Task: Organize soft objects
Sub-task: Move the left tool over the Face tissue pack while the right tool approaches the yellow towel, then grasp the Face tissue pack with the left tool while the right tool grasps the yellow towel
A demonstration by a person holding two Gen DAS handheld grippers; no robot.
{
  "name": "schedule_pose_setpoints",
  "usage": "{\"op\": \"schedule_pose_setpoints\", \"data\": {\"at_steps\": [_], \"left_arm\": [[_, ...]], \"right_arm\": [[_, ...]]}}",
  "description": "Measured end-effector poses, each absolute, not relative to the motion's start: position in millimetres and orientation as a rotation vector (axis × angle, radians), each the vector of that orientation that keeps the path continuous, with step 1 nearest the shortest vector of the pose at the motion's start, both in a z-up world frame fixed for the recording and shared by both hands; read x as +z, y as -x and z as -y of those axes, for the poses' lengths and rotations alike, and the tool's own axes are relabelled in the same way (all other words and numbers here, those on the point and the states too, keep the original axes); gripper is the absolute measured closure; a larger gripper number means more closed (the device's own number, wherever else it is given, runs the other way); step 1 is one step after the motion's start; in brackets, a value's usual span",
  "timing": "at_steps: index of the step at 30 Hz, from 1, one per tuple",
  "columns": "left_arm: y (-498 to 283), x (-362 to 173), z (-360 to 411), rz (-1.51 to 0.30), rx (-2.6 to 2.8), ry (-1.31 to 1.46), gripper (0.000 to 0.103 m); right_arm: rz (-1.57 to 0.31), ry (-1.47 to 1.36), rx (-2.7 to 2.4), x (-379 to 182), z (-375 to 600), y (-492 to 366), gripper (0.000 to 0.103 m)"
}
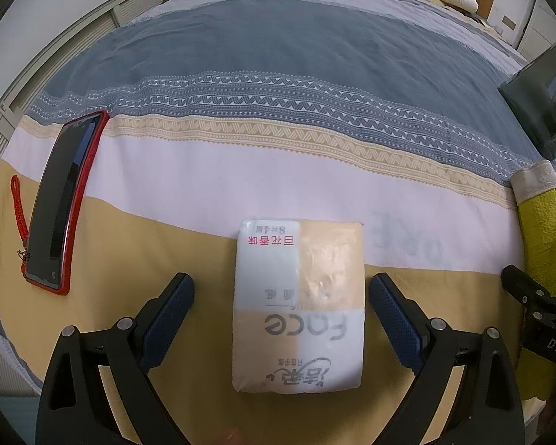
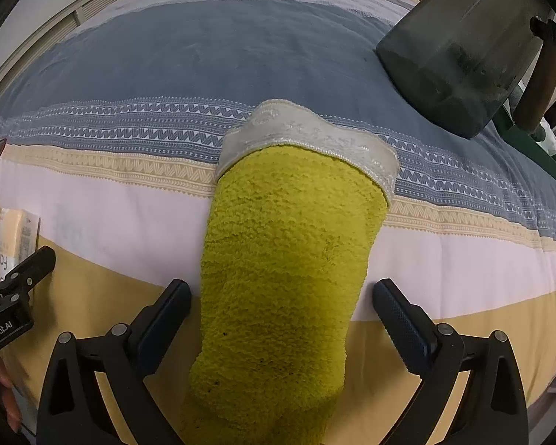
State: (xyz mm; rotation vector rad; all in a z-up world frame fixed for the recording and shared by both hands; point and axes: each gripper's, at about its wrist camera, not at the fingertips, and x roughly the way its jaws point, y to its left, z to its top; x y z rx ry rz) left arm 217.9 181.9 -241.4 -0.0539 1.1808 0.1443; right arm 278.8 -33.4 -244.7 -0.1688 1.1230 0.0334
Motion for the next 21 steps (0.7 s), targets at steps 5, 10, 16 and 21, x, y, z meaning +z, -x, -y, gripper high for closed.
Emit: {"op": "schedule_pose_setpoints", "data": {"at_steps": [5, 10, 16, 21], "left_arm": [[-218, -242, -181, -1.179, 0.145, 0.054, 0.01], [-218, -242, -181, -1.176, 0.147, 0.049, 0.01], [-218, -241, -179, -1.179, 0.152, 0.046, 0.01], [-218, -242, -177, -1.177, 0.158, 0.042, 0.01]], "right_arm": [[-1.112, 0.169, 0.033, -240, 34, -267, 0.003], [-1.098, 0.167, 0.027, -238, 34, -262, 0.003], [-1.09, 0.176, 0.036, -237, 33, -259, 0.005], [-1.083, 0.178, 0.044, -235, 34, -256, 0.008]]}}
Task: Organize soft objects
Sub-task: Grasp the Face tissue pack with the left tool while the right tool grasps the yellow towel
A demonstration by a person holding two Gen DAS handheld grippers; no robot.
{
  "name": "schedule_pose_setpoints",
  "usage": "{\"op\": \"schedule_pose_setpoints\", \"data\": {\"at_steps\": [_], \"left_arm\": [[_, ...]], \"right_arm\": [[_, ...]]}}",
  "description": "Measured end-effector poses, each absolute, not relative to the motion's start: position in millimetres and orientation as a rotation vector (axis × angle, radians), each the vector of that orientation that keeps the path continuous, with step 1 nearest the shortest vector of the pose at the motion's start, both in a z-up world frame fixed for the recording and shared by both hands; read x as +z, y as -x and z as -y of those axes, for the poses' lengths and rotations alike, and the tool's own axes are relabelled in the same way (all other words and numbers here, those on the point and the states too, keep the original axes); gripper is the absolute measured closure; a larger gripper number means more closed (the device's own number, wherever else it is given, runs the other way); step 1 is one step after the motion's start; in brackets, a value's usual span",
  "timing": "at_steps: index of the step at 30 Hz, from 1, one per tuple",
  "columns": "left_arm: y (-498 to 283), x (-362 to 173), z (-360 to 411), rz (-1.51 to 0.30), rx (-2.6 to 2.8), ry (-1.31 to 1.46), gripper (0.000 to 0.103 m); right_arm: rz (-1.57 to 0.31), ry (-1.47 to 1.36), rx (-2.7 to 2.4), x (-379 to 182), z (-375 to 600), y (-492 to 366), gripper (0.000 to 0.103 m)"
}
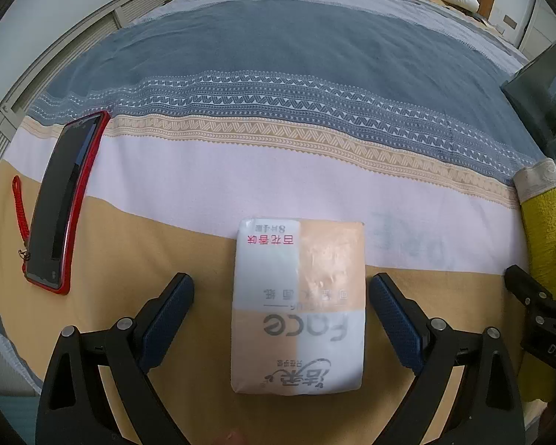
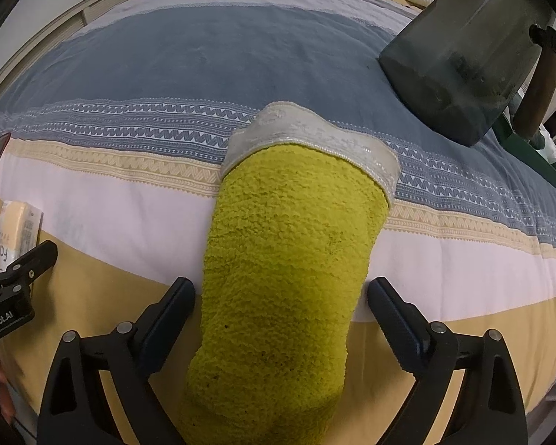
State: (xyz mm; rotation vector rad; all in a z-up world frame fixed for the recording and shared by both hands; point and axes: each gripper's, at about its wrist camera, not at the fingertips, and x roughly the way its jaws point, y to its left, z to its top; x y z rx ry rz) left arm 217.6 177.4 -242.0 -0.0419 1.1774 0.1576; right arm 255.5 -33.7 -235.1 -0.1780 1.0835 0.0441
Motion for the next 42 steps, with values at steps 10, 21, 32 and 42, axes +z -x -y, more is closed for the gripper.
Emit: {"op": "schedule_pose_setpoints", "data": {"at_steps": [10, 21, 32, 42], "left_arm": [[-215, -238, -170, -1.165, 0.166, 0.034, 0.025], [-215, -231, -163, -1.149, 0.172, 0.024, 0.05], [-220, -232, -167, -1.145, 0.165, 0.042, 0.057], [-219, -222, -189, -1.139, 0.123, 0.146, 0.057]], "right_arm": [[-1.057, 0.181, 0.073, -226, 31, -246, 0.042], [-1.05, 0.187, 0.084, -218, 35, -240, 0.071], [-1.047, 0.187, 0.112, -215, 38, -237, 0.082], [-1.037, 0.175, 0.137, -210, 47, -233, 0.084]]}}
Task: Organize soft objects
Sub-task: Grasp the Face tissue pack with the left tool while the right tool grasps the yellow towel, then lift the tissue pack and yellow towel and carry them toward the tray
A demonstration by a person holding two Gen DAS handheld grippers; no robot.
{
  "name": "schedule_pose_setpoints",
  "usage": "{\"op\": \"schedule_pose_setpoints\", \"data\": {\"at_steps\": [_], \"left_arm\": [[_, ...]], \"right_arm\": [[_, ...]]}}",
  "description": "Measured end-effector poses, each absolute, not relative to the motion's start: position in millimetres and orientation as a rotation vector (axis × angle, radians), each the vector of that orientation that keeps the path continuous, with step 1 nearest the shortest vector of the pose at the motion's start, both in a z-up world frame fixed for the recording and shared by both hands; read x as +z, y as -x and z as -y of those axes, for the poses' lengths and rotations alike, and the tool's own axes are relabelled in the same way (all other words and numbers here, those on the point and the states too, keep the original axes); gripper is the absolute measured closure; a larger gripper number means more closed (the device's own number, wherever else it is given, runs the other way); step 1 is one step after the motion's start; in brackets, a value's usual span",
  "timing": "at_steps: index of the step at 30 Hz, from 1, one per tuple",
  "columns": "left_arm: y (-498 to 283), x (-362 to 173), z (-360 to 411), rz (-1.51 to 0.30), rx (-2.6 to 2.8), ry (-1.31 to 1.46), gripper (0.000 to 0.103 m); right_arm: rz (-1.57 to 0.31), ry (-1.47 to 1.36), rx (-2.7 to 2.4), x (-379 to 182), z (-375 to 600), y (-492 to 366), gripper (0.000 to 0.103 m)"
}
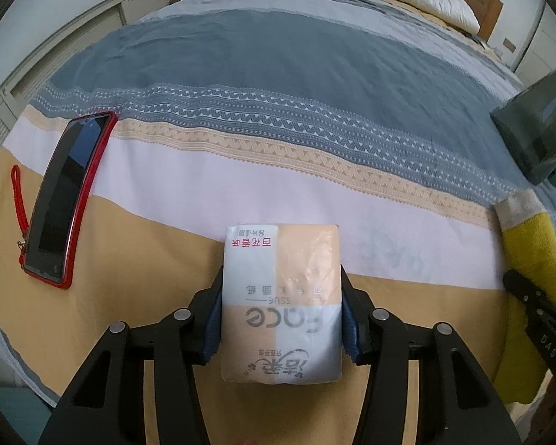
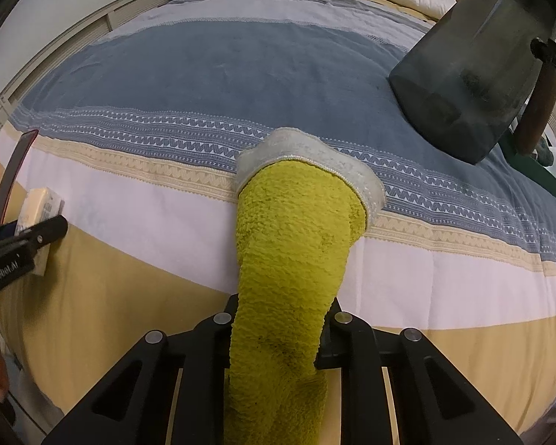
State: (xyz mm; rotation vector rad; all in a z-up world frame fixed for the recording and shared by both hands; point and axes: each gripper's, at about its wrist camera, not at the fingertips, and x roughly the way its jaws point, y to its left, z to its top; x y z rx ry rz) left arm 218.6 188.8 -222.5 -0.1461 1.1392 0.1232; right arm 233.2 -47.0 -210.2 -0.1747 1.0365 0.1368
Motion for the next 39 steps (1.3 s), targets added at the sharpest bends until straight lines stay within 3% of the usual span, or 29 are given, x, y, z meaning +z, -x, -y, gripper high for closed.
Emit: {"op": "schedule_pose_setpoints", "data": {"at_steps": [16, 26, 39], "left_arm": [[-200, -183, -160, -1.111, 0.122, 0.062, 0.057], [-195, -139, -72, -1.045, -0.057, -0.024, 0.057], [-198, -121, 73, -1.066, -0.358, -0.122, 0.057]], "right_arm": [[-0.972, 0.052, 0.196, -170, 114, -214, 0.085], [-0.886, 0.03, 0.114, -129, 206, -173, 0.085], [-0.881, 0.0, -0.075, -109, 331, -143, 0.085]]}}
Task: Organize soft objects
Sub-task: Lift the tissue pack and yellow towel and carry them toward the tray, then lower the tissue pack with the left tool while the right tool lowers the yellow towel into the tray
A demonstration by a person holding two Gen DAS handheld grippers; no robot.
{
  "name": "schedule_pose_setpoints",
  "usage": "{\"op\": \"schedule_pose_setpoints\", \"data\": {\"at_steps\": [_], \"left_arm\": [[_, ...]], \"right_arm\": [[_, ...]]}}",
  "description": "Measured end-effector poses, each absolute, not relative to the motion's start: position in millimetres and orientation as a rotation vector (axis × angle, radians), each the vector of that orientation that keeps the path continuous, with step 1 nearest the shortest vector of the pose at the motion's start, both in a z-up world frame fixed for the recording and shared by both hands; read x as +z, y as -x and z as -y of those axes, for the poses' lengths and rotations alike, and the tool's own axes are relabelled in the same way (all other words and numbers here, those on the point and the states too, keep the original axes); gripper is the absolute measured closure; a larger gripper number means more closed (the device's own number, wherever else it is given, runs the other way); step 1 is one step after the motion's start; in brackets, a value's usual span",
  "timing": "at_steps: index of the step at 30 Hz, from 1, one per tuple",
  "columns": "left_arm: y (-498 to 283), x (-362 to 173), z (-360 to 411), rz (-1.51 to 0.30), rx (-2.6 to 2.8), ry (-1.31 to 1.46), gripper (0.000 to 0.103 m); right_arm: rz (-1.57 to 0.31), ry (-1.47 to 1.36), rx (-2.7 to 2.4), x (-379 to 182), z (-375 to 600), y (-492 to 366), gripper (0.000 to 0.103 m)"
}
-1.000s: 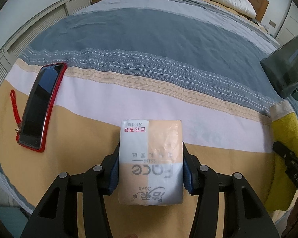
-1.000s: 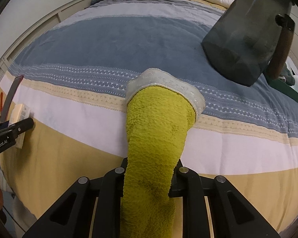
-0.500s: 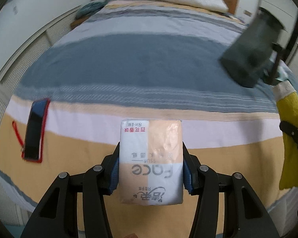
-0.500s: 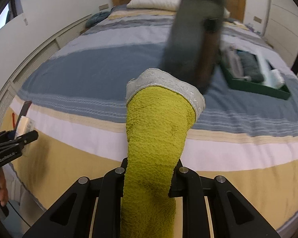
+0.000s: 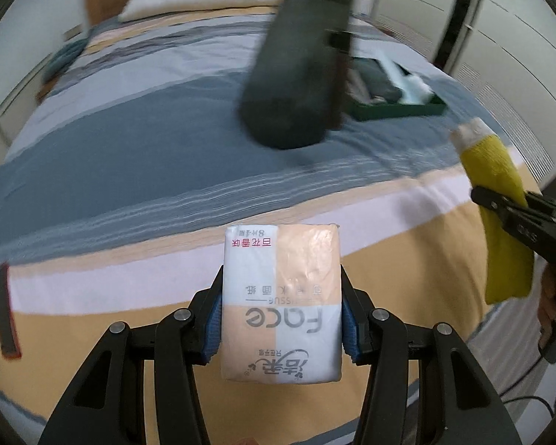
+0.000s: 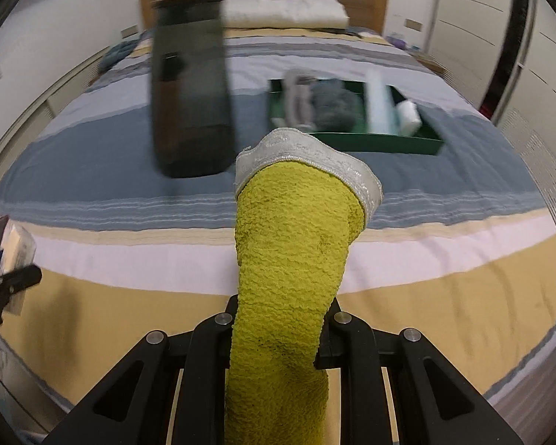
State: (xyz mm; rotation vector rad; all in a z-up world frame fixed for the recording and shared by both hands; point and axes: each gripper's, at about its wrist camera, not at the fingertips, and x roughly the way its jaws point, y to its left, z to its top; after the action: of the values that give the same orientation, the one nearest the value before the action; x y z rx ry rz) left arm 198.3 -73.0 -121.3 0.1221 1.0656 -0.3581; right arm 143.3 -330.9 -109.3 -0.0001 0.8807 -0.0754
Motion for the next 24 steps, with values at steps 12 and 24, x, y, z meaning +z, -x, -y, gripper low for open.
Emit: {"op": "schedule_pose_setpoints", "data": {"at_steps": [12, 24], "left_arm": [[-254, -97, 216, -1.012, -0.513, -0.187, 0.057], [-388, -83, 312, -0.907, -0.365, -0.133, 0.057]], "right_arm": [[-0.839, -0.016, -0.136, -102, 406, -178, 0.085], [-0.777, -0.009, -0.138, -103, 465, -262, 0.085]]}}
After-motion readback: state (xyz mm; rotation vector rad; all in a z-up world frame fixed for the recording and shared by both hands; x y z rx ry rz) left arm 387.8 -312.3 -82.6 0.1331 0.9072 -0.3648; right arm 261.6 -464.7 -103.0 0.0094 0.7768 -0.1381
